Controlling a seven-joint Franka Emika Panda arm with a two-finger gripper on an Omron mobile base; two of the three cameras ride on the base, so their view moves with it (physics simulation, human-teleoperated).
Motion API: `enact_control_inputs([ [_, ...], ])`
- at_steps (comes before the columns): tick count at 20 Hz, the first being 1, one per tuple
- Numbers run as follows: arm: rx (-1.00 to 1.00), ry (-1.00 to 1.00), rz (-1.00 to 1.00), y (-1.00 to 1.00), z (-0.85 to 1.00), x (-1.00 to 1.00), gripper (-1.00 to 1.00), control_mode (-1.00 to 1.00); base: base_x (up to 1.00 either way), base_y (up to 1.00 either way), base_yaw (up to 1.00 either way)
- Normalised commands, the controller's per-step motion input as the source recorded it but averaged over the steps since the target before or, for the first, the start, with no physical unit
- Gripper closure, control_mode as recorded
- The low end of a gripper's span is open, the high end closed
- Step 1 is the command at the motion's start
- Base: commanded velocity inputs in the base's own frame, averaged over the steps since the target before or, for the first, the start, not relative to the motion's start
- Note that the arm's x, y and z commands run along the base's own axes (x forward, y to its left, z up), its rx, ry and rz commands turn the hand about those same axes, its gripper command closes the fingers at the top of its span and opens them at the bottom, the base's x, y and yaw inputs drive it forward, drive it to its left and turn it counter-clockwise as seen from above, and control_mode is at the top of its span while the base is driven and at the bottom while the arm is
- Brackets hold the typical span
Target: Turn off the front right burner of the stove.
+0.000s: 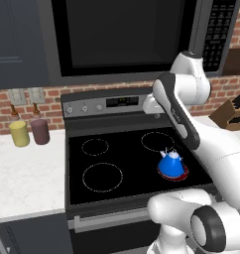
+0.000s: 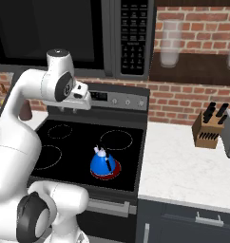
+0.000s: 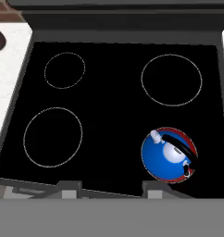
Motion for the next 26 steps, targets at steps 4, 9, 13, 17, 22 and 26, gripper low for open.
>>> enact_control_inputs([
  [4,0.00,0.00,0.00,0.00,-0.10,0.00,-1.00,-1.00,0.00,0.00,0.00],
  [9,0.00,0.00,0.00,0.00,0.00,0.00,-1.00,-1.00,0.00,0.00,0.00],
  [13,0.00,0.00,0.00,0.00,0.00,0.00,-1.00,-1.00,0.00,0.00,0.00],
  [17,0.02,-0.02,-0.02,-0.16,-0.04,-0.30,-1.00,-1.00,0.00,0.00,0.00],
  [22,0.13,0.00,-0.20,-0.77,-0.04,-0.26,-1.00,-1.00,0.00,0.00,0.00],
  [26,0.21,0.00,-0.25,-0.88,-0.01,-0.48,-1.00,-1.00,0.00,0.00,0.00],
])
